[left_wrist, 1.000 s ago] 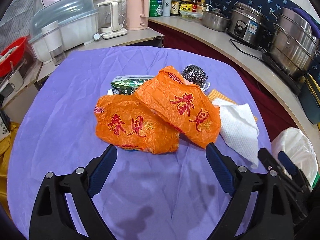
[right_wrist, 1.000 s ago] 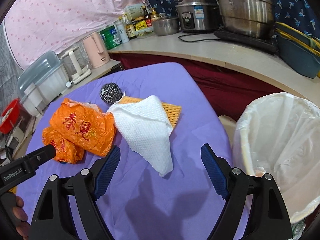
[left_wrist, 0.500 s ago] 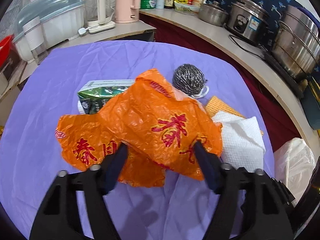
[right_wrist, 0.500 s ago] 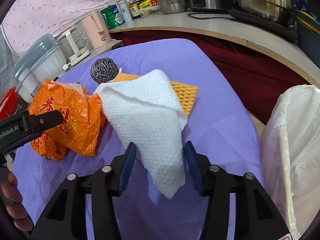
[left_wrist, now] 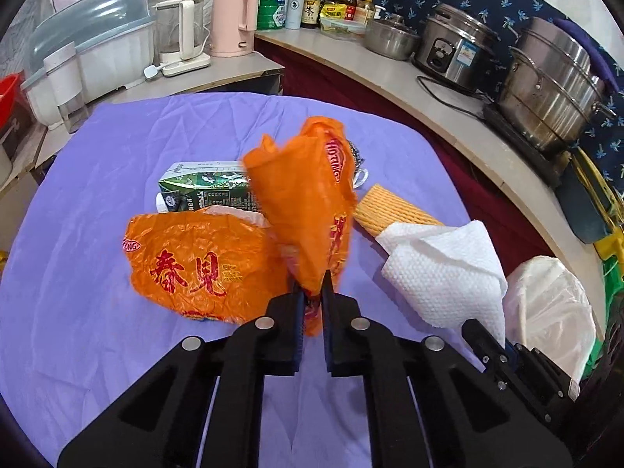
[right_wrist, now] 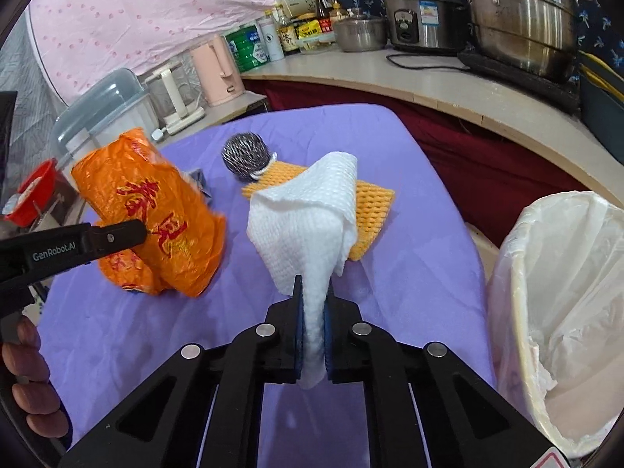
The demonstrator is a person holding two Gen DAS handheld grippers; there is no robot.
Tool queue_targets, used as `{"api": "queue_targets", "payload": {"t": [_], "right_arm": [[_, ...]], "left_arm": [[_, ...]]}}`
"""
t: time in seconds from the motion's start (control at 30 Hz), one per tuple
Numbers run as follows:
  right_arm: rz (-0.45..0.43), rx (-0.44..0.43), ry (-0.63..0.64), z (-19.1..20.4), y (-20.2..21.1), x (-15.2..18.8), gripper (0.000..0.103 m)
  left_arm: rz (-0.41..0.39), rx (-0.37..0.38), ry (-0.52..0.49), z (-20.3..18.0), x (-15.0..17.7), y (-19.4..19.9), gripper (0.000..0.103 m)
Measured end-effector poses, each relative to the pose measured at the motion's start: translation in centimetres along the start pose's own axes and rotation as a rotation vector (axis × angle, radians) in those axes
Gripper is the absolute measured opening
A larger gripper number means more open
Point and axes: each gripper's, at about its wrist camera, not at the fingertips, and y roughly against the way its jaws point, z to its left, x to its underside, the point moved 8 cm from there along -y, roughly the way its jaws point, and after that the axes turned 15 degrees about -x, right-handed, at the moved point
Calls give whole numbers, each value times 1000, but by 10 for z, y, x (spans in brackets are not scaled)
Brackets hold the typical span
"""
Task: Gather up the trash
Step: 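Lift the orange bag and tissue and carry them over the bin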
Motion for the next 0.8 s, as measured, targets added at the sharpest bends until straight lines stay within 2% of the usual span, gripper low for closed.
{"api": "queue_targets", "payload": {"t": [0.2, 0.4, 0.6, 0.8], "right_arm": [[-59, -3, 19, 12, 47, 4, 7], [-99, -6, 27, 20, 87, 14, 7], [-112, 0, 18, 22, 107, 28, 7], [-127, 5, 8, 22, 119, 33, 7]], "left_arm": [[-24, 18, -12, 4, 17, 35, 7], [-5, 49, -41, 5, 48, 60, 7], [38, 58, -74, 6, 88, 68, 7], [36, 54, -91, 8, 101, 78, 7]]}}
